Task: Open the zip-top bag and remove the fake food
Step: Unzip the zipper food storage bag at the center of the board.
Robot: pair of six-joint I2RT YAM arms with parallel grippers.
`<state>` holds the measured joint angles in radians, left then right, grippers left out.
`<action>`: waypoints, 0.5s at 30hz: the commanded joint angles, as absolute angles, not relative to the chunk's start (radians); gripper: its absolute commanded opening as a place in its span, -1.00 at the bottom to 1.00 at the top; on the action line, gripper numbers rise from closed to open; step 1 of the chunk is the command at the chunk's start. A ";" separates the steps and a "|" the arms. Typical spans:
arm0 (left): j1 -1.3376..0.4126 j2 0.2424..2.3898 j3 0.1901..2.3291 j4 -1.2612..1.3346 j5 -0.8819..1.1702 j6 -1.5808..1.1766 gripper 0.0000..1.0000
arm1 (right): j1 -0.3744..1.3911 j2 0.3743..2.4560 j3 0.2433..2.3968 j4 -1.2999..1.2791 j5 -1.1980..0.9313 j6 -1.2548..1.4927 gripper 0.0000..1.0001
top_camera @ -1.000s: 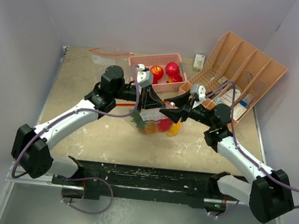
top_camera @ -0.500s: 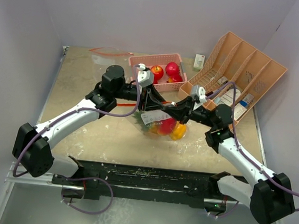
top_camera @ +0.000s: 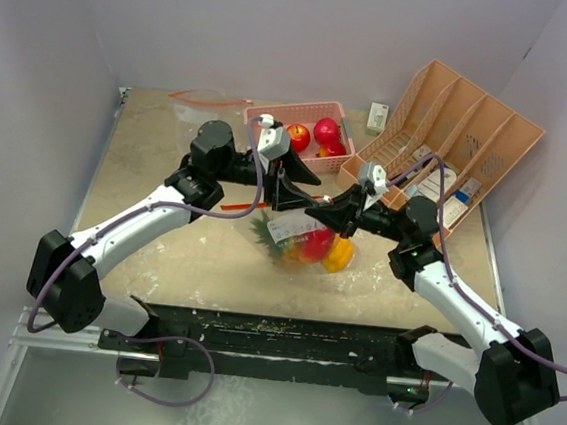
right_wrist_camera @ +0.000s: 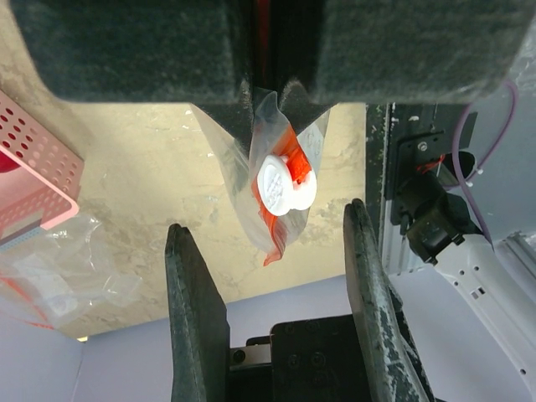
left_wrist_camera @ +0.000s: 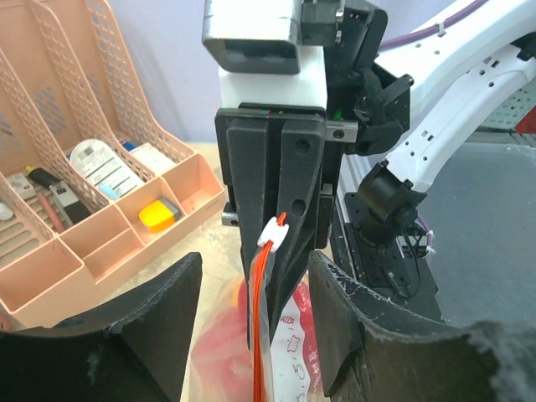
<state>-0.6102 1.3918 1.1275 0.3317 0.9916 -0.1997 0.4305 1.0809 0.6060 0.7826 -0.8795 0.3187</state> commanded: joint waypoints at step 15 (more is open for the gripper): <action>-0.645 1.451 1.211 0.447 1.058 -0.236 0.12 | 0.426 1.071 0.639 0.825 -0.891 0.338 -1.00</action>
<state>-0.6380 1.4559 1.1671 0.4072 1.0416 -0.2497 0.4305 1.0927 0.6060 0.7689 -0.8829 0.3241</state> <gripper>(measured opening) 0.574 0.005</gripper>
